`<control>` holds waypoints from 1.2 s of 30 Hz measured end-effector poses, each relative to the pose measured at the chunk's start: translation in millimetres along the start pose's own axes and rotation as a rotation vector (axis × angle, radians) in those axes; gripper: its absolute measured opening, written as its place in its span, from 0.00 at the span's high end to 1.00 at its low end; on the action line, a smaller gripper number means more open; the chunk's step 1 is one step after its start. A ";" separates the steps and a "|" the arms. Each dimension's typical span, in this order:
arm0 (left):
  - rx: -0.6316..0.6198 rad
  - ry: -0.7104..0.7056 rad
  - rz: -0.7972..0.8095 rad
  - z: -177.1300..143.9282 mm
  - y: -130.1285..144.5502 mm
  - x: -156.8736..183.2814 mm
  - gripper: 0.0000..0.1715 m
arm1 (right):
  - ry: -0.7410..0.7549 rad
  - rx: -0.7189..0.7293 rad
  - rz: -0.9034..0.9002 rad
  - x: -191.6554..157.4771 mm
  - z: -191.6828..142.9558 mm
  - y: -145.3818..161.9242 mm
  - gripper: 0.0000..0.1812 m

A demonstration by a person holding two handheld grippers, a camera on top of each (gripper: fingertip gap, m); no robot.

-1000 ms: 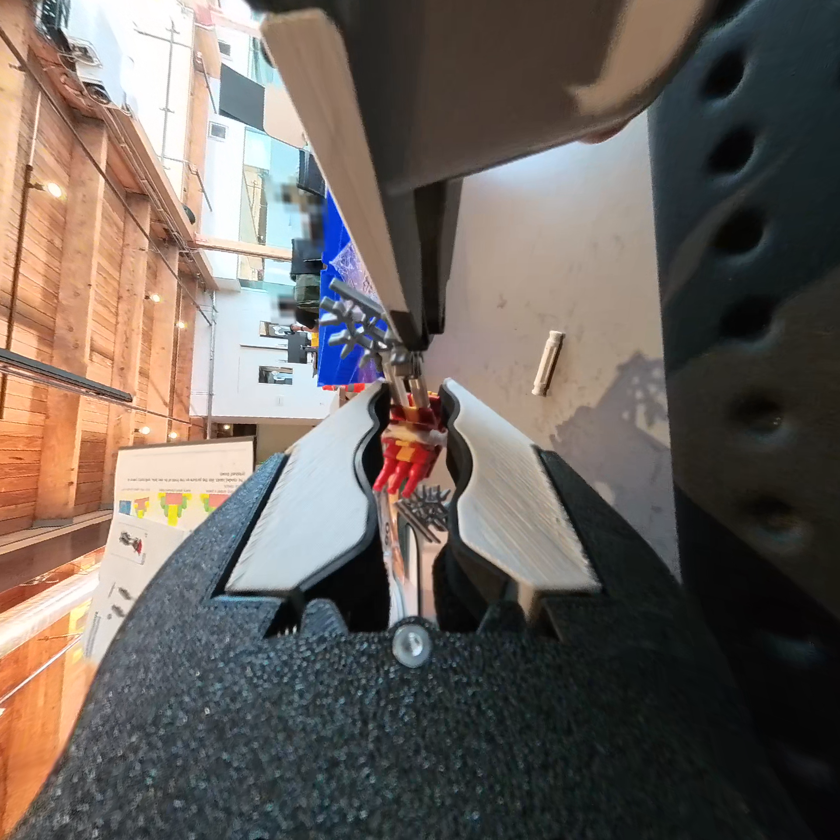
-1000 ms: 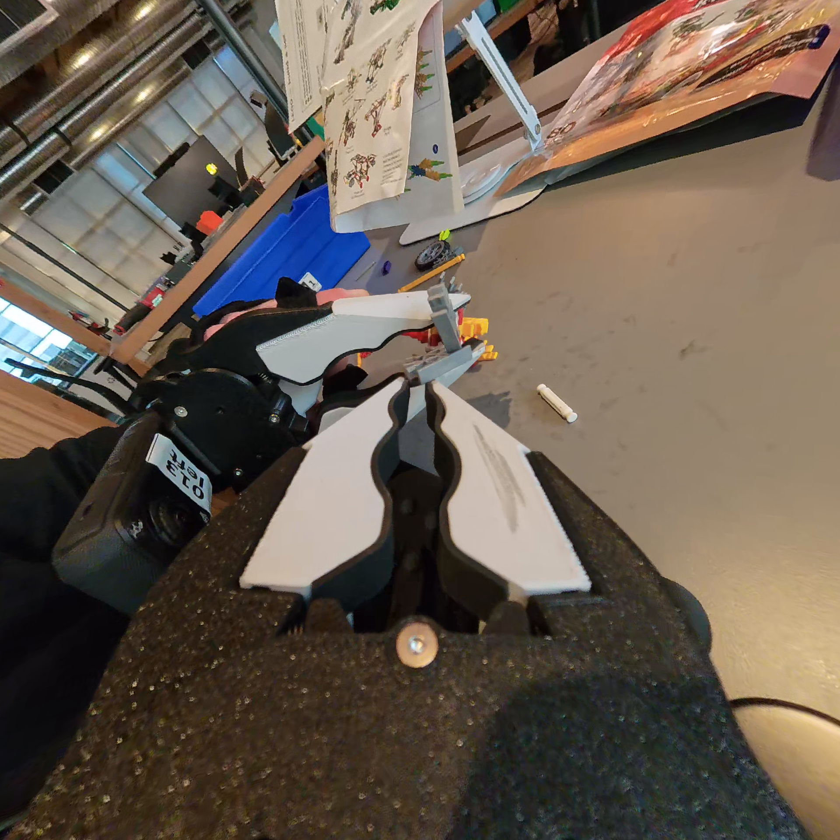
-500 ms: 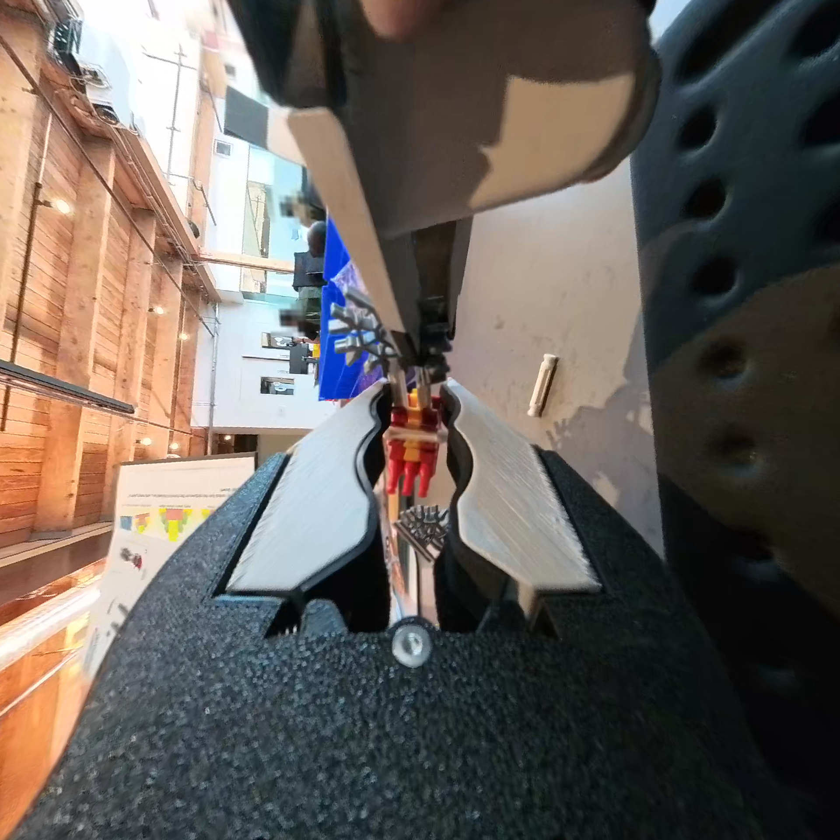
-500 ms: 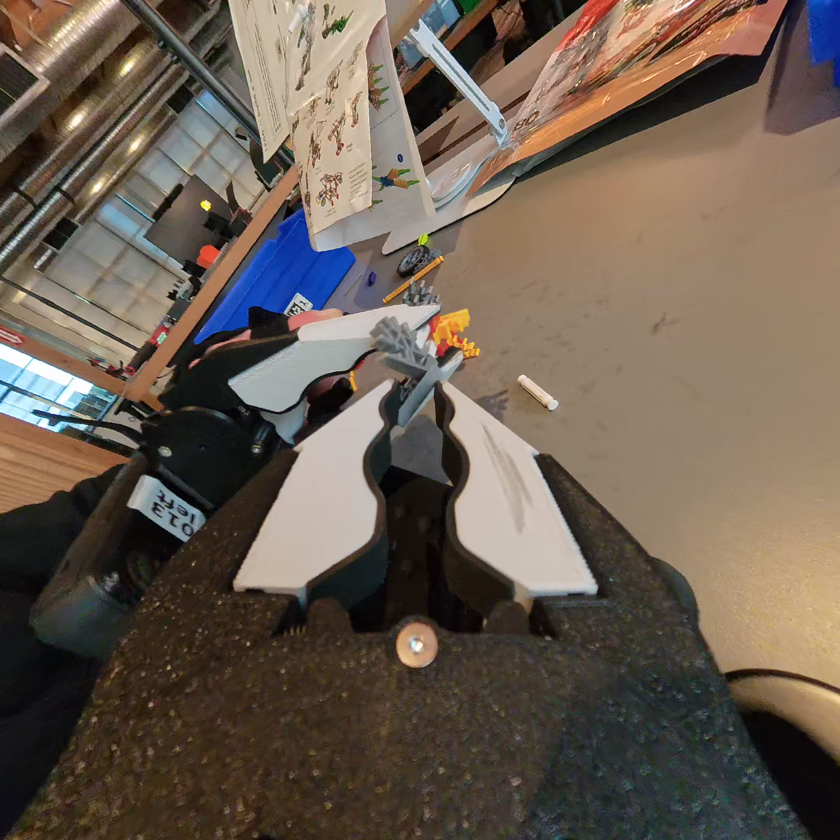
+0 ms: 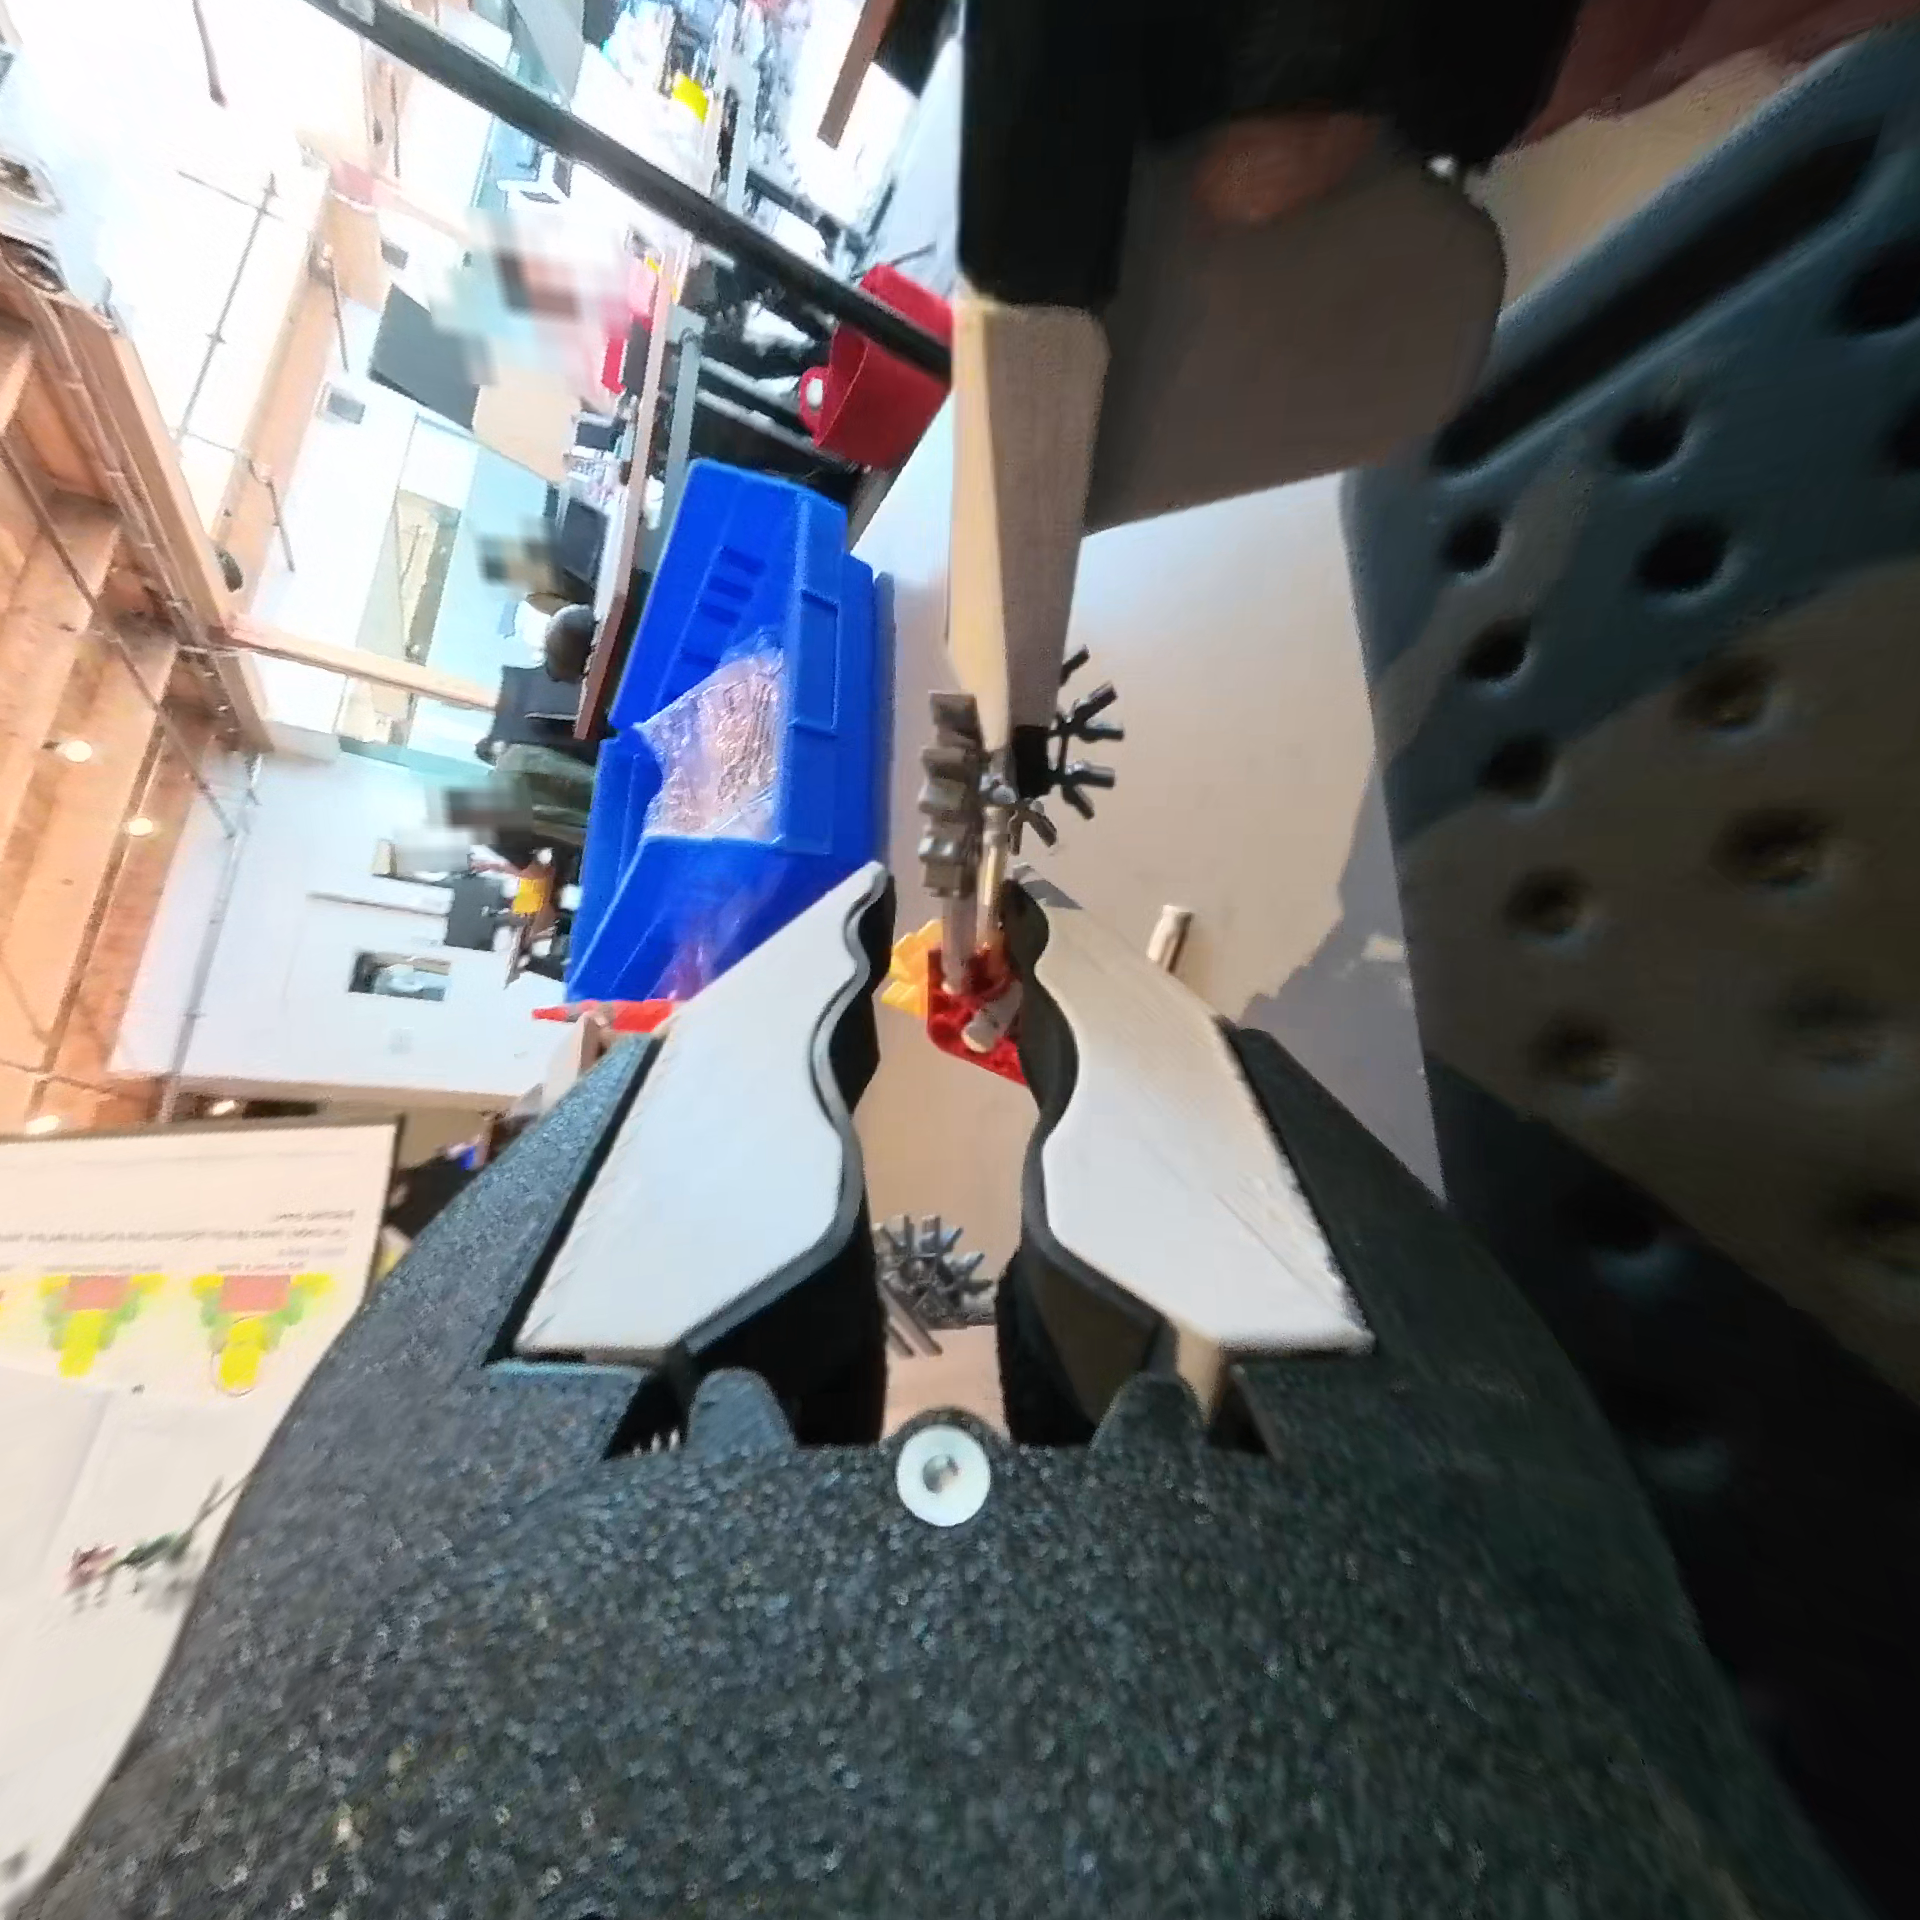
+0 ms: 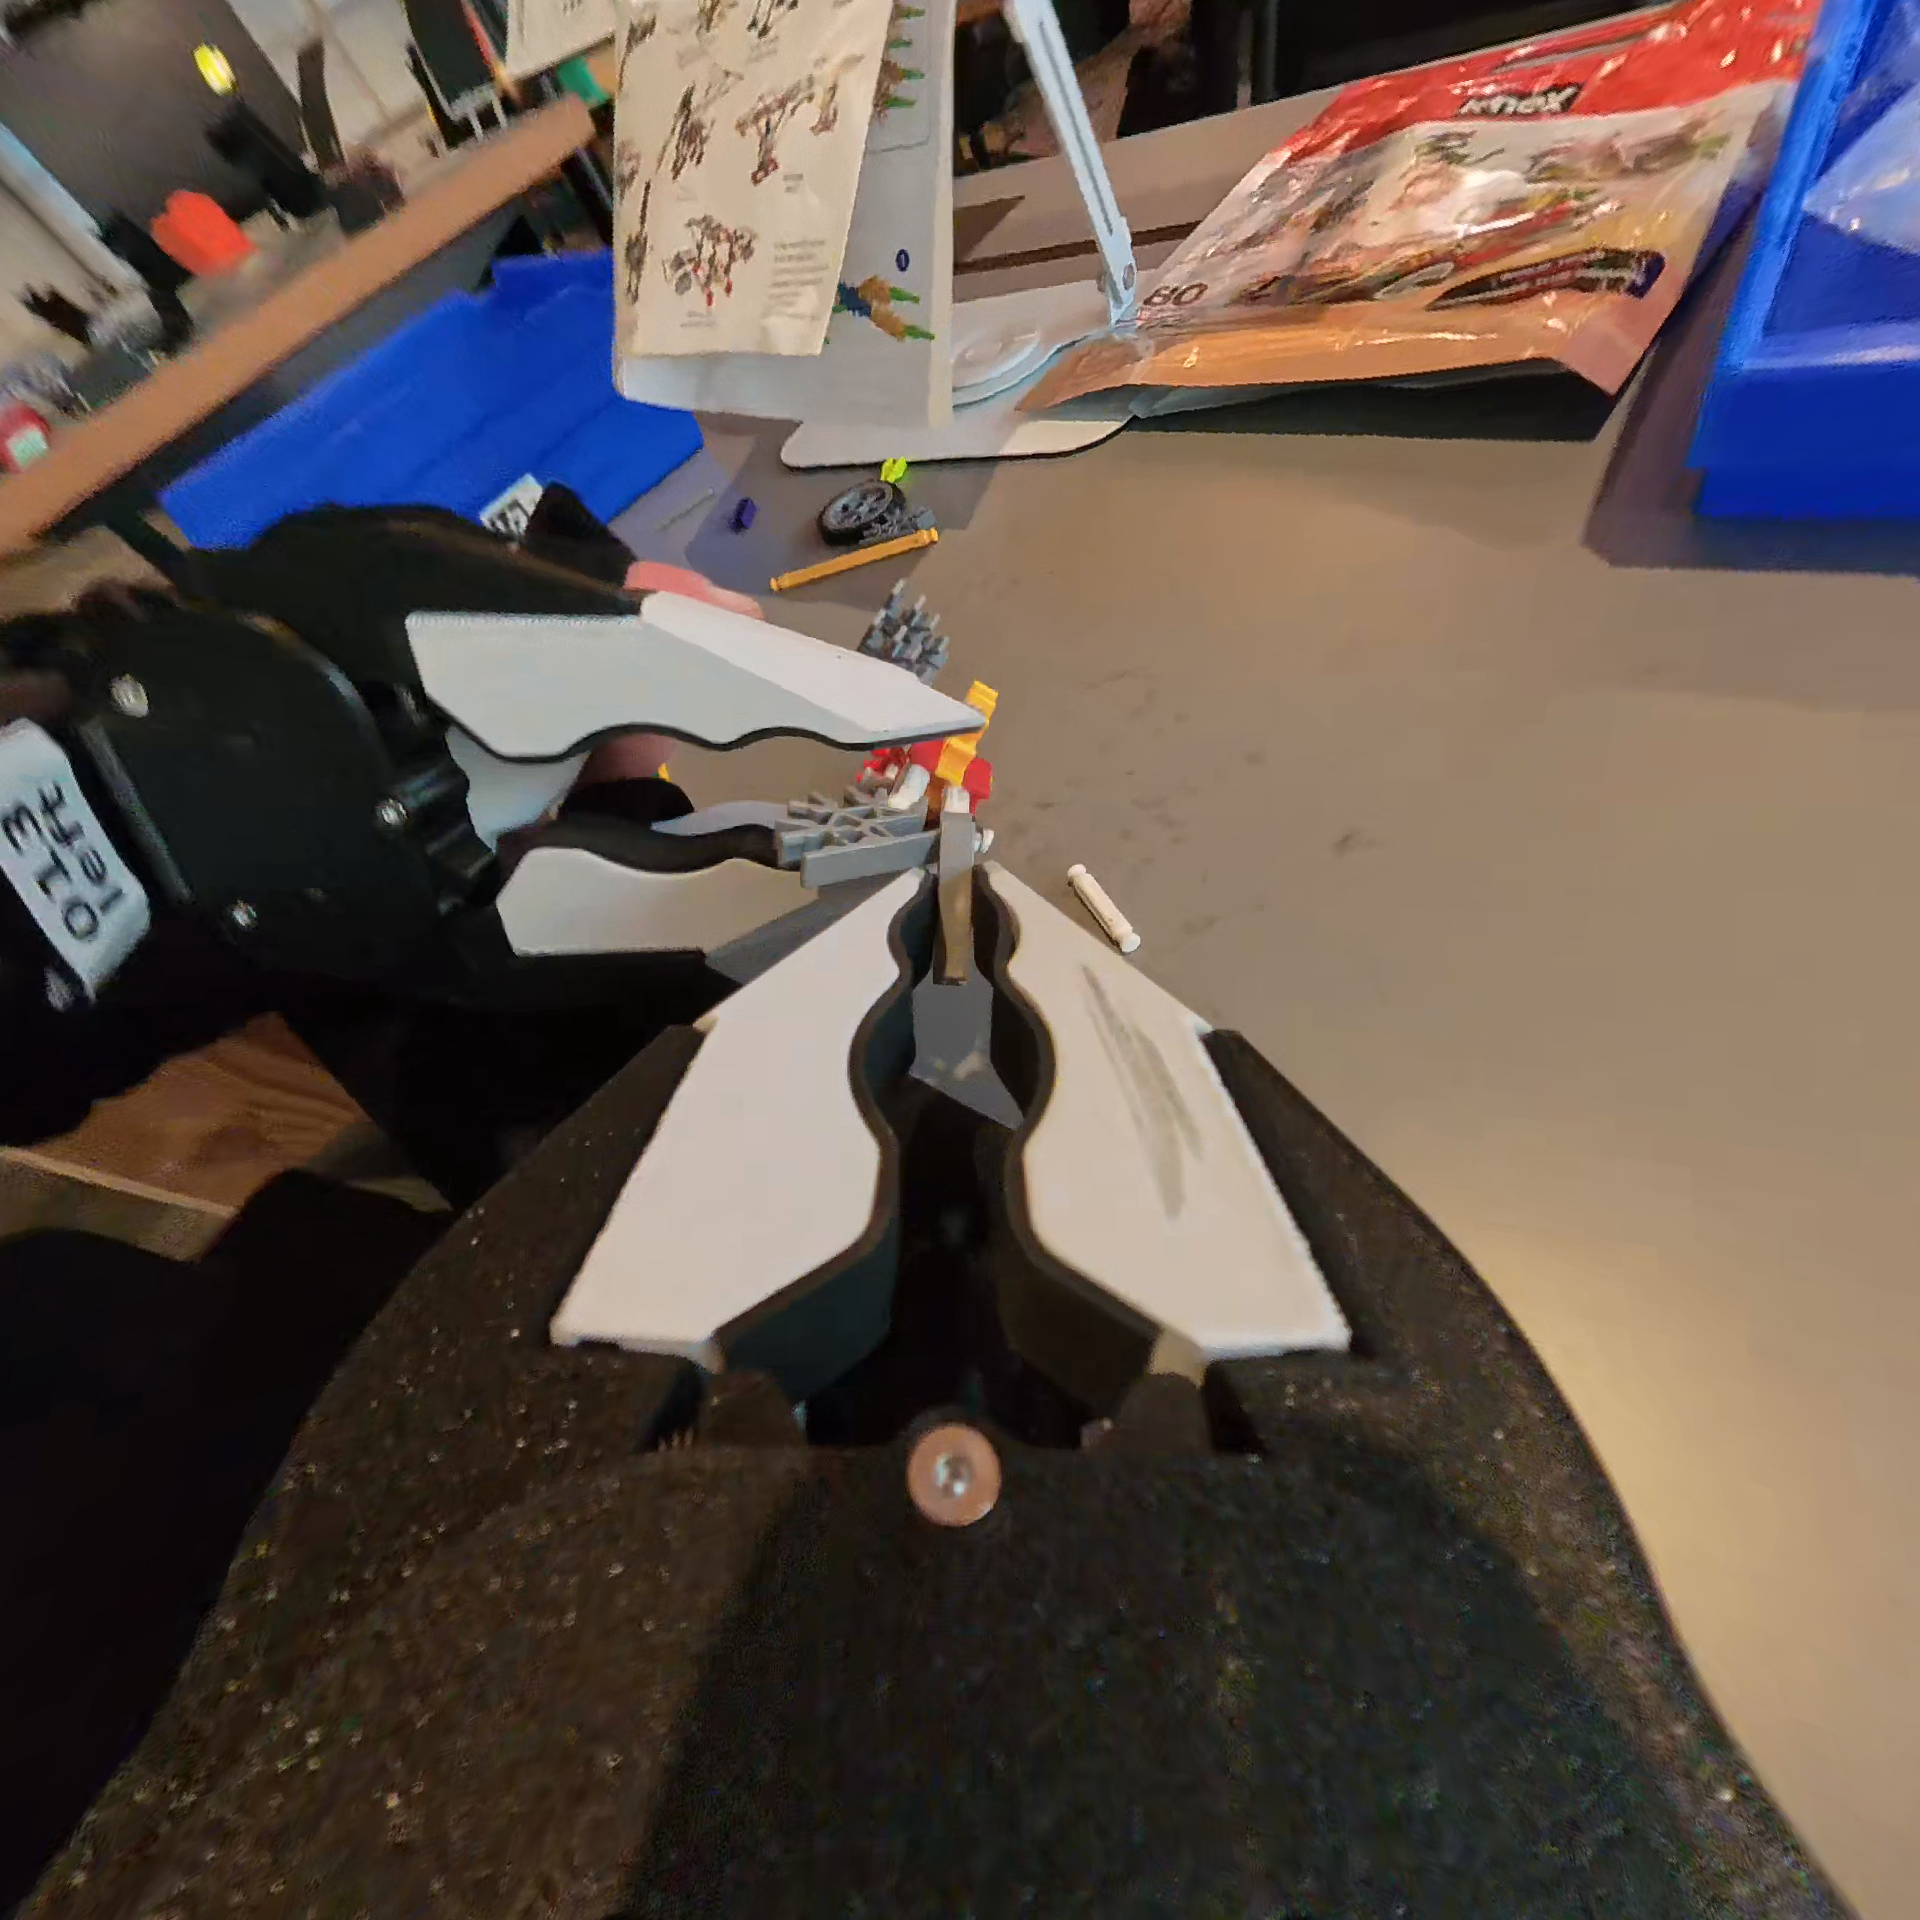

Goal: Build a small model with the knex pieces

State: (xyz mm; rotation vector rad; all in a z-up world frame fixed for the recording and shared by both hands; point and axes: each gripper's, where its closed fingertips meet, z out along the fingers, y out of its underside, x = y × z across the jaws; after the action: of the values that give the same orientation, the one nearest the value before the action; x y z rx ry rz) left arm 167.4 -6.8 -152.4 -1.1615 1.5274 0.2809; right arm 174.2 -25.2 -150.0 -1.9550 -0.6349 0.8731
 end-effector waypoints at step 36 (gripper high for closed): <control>0.350 0.729 -0.199 -56.1 -43.0 42.8 0.97 | -0.169 -0.288 -1.494 -31.2 -19.4 26.0 0.97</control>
State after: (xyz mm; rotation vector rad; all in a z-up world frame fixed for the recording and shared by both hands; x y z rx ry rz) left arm 171.7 -89.3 -152.9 -1.1747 1.9551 -0.5886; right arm 172.3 -69.8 -155.2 -1.0593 -1.9831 -0.0408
